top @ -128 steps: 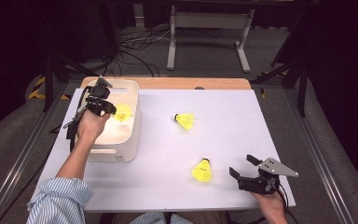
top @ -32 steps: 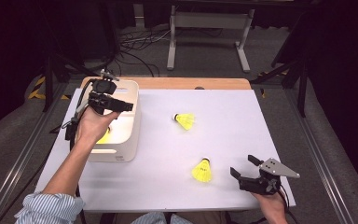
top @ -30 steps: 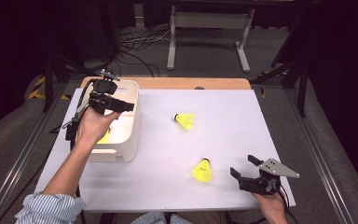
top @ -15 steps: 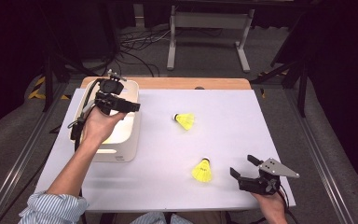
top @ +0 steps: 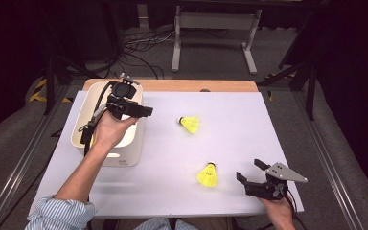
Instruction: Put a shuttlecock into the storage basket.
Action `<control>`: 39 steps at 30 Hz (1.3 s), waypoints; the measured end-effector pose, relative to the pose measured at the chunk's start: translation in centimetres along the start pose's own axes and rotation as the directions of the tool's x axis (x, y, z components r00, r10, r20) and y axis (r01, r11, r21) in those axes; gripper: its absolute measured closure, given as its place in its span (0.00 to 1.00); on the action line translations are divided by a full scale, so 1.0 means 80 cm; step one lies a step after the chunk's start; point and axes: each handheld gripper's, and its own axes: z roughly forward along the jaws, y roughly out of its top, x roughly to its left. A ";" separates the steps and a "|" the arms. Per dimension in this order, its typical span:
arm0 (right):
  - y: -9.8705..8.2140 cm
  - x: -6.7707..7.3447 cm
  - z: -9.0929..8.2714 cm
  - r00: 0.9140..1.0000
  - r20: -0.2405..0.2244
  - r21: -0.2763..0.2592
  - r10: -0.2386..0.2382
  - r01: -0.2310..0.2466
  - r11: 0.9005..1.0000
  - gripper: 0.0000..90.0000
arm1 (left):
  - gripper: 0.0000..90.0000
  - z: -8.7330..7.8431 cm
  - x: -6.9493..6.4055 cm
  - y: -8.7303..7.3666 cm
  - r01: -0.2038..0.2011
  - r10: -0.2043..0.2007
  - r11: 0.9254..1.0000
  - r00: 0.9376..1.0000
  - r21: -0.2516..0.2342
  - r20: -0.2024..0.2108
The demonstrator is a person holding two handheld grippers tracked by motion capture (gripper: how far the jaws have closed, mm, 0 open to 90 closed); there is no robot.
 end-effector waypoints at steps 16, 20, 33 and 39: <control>0.000 0.000 -0.002 1.000 0.000 -0.002 0.000 0.000 1.000 0.14 | 0.42 0.014 -0.020 0.004 -0.029 0.029 1.000 0.999 0.001 0.022; 0.000 0.000 -0.002 1.000 -0.001 -0.002 0.001 -0.001 1.000 0.14 | 0.42 0.018 -0.025 0.005 -0.033 0.033 0.999 0.999 0.000 0.029; 0.000 0.000 -0.001 1.000 -0.003 -0.001 0.003 -0.003 1.000 0.14 | 0.42 0.033 -0.042 0.008 -0.050 0.050 0.999 0.997 0.005 0.053; 0.000 0.000 -0.001 1.000 -0.003 0.000 0.000 0.000 1.000 0.14 | 0.42 0.041 -0.046 0.010 -0.059 0.059 0.998 0.996 0.009 0.065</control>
